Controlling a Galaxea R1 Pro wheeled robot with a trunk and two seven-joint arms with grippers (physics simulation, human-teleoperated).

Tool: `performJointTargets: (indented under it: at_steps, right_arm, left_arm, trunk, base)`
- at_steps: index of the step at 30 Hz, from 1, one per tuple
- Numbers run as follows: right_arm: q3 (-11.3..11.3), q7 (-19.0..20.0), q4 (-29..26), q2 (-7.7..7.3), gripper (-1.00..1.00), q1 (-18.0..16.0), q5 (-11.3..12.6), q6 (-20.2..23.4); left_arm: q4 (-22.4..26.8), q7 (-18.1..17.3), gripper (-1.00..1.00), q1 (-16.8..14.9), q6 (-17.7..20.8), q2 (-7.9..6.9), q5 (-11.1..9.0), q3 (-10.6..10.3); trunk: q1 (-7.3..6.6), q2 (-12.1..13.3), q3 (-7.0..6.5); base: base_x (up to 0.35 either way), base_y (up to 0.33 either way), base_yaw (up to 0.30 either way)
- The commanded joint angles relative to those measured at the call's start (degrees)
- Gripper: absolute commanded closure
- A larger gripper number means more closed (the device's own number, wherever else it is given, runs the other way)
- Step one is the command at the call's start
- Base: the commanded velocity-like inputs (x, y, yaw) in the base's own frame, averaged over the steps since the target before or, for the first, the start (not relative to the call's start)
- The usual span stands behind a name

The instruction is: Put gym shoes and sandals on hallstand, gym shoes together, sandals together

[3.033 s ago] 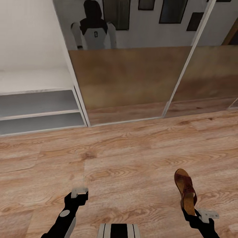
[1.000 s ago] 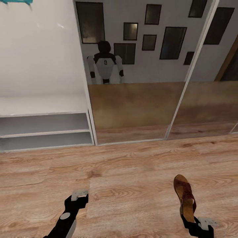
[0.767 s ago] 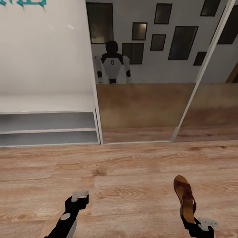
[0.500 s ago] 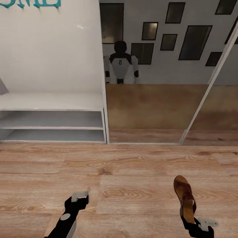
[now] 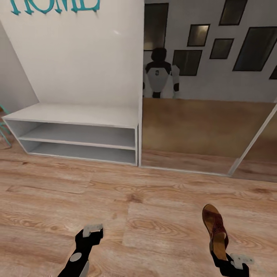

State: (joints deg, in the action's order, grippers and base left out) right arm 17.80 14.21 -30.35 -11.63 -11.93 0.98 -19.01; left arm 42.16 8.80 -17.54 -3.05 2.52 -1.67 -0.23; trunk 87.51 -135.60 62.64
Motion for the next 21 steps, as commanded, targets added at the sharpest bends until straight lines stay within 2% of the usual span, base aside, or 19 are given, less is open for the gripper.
performJointTargets:
  at_steps: [1,21]
  right_arm:
    - [0.31,0.56,0.03,0.02,1.0,-0.03,0.33,-0.07]
    - [0.31,0.56,0.01,0.02,1.0,-0.03,0.34,-0.07]
  left_arm:
    - [-0.15,0.17,-1.0,-0.04,-0.3,0.02,-0.17,-0.03]
    - [-0.4,0.17,-1.0,-0.04,-0.53,0.16,-0.23,-0.08]
  trunk:
    - [-0.01,-0.02,0.04]
    - [-0.01,-0.02,0.04]
  base:
    - [0.0,0.0,0.278]
    - [0.0,0.0,0.278]
